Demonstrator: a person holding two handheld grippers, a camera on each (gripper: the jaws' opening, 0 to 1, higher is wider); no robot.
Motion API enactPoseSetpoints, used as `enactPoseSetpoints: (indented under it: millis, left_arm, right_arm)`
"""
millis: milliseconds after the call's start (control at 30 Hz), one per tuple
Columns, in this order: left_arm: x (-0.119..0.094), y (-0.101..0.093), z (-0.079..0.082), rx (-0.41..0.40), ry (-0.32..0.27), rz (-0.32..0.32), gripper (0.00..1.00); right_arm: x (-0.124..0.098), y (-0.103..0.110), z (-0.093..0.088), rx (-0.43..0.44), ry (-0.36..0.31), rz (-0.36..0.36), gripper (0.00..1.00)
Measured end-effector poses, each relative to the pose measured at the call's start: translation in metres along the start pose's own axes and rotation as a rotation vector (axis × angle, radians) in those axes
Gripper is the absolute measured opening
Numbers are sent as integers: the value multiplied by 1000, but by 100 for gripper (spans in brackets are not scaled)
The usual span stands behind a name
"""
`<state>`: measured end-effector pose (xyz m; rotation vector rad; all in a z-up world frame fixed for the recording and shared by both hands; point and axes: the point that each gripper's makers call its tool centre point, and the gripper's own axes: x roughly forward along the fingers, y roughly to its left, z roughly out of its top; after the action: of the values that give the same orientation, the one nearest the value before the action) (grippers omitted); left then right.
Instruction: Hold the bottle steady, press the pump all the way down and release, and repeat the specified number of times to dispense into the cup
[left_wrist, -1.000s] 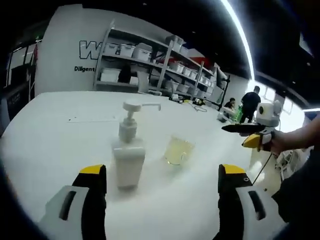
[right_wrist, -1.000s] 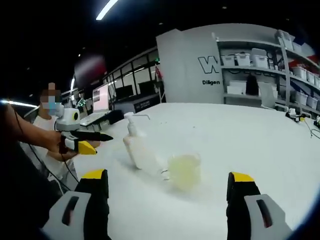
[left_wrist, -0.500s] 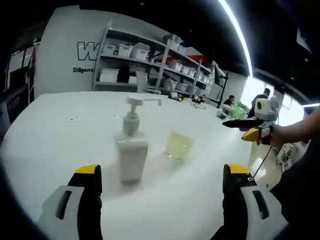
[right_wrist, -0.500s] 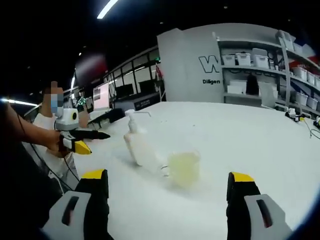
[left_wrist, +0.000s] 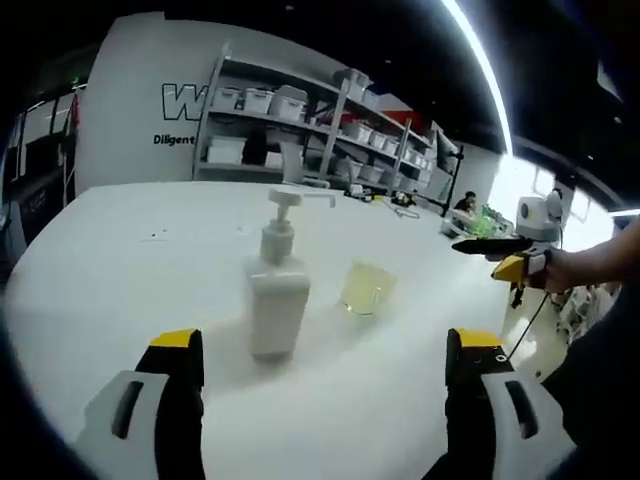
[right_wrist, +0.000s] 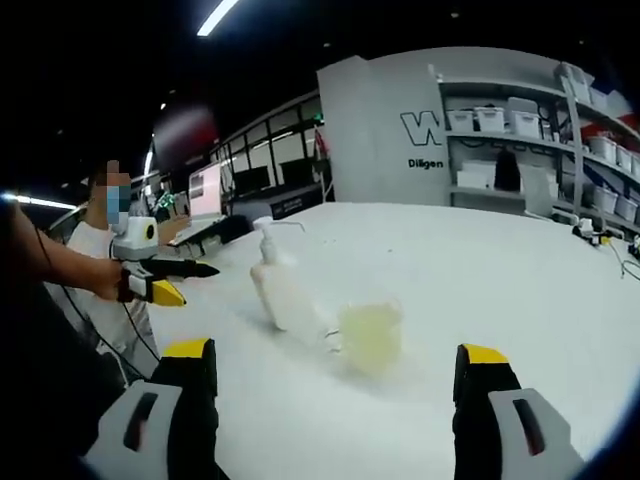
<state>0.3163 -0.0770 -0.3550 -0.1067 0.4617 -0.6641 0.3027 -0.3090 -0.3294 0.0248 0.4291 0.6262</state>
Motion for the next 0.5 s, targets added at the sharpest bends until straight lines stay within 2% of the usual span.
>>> enactPoseSetpoints:
  millis: [300,500]
  left_arm:
    - [1,-5,-2,27,15,-4,98]
    - [1,-6,-1,10,4,-8,98]
  right_arm:
    - [2,1,1,-6,2,4,99]
    - [3,2,-2,-12,11,7,99]
